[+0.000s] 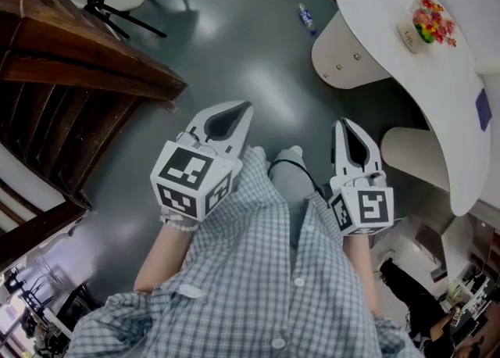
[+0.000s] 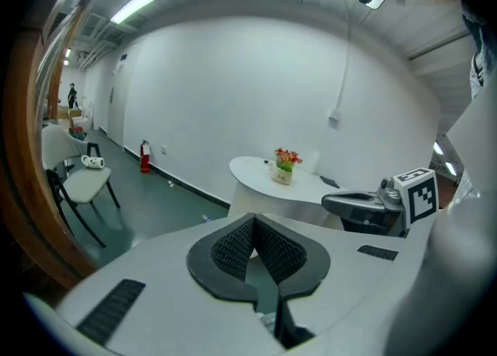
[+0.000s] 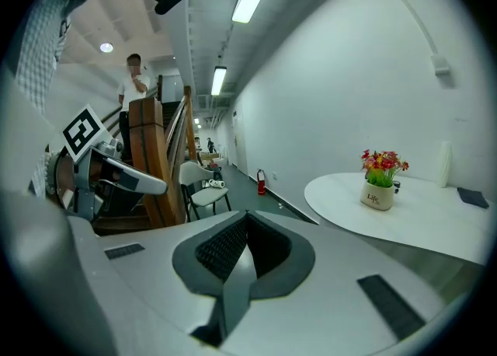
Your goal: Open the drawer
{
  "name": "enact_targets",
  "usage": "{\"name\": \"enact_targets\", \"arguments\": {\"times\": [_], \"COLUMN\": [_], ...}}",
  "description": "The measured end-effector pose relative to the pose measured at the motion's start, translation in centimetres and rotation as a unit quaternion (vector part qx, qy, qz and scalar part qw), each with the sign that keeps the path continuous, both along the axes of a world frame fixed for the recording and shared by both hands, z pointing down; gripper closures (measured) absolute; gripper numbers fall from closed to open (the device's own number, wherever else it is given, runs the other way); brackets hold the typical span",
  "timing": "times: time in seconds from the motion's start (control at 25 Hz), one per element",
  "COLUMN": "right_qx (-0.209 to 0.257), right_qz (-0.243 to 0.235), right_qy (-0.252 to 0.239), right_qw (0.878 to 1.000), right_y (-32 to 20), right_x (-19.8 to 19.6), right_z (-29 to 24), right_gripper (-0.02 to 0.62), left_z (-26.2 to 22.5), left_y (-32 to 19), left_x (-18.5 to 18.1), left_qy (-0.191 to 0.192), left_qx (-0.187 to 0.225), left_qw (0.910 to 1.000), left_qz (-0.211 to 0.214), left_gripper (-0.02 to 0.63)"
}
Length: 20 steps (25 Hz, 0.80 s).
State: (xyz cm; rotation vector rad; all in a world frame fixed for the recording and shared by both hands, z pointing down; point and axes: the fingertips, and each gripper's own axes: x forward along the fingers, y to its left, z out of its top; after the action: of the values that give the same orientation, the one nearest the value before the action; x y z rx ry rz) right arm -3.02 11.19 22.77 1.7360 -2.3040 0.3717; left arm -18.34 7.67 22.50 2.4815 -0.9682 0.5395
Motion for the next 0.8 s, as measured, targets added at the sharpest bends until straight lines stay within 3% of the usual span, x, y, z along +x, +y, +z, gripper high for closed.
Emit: {"name": "enact_targets", "arguments": {"times": [0.56,0.8], "right_qx": [-0.03,-0.043], "right_qz": [-0.009,-0.01], "right_qy": [-0.002,-0.016], "right_qw": [1.0,0.999], "right_y": [-3.7,-5.8], "right_x": [0.5,2.9], "right_z": [1.7,2.4], "right_gripper": [0.586,0.586], "left_z": [1.0,1.1], "left_y": [-3.6,-5.8], "left_x": [1.3,4.2], "left_qy": [-0.001,-0.009], "left_qx": [-0.014,-0.018], "left_qw": [0.9999,0.9998], "left_qz": [0.003,0.01], "left_gripper": [0.601,0.601]}}
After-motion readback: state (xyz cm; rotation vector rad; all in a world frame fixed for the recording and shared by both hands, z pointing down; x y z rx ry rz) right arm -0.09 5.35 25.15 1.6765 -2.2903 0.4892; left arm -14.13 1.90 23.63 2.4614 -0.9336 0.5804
